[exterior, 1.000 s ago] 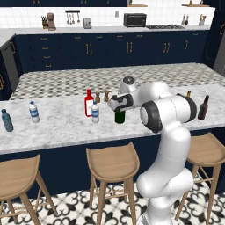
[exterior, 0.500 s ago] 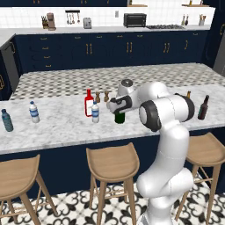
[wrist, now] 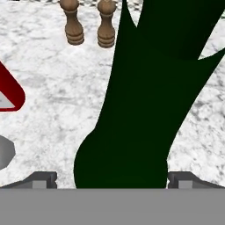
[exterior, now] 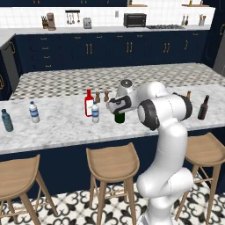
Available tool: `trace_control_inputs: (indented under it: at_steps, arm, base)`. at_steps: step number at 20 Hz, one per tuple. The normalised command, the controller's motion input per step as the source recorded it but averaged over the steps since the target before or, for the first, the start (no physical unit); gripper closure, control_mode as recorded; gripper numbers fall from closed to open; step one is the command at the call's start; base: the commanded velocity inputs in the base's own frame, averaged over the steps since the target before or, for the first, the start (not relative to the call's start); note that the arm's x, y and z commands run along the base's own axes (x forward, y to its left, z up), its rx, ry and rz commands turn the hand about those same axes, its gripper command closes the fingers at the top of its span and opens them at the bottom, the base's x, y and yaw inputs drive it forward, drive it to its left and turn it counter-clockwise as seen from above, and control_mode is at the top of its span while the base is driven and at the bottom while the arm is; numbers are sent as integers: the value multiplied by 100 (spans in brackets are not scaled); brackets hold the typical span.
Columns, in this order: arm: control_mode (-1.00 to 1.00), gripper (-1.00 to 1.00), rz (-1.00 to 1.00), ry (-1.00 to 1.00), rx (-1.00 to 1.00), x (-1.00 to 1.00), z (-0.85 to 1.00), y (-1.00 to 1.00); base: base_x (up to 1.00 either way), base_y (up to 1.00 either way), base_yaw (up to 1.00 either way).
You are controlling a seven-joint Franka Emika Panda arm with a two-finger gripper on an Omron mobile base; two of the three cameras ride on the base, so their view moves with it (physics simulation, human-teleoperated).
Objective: Move the plastic bottles in the middle to the plastics group, and the glass bottles in the middle to the glass group.
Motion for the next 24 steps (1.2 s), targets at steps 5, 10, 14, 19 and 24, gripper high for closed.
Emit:
trace_control_inputs:
  at_steps: [5, 10, 14, 19, 24]
  arm:
    - [-100, -100, 0, 0, 0, 0, 0, 0]
    - [-100, 100, 0, 0, 0, 0, 0, 0]
    - [-100, 100, 0, -1, 0, 0, 0, 0]
    - [-100, 100, -2, -1, 0, -12, 18, -48]
    - [-100, 100, -7, -1, 0, -5, 32, -94]
  base:
    - [0, 0, 0]
    - [0, 0, 0]
    - [0, 0, 0]
    - [0, 0, 0]
    - [0, 0, 0]
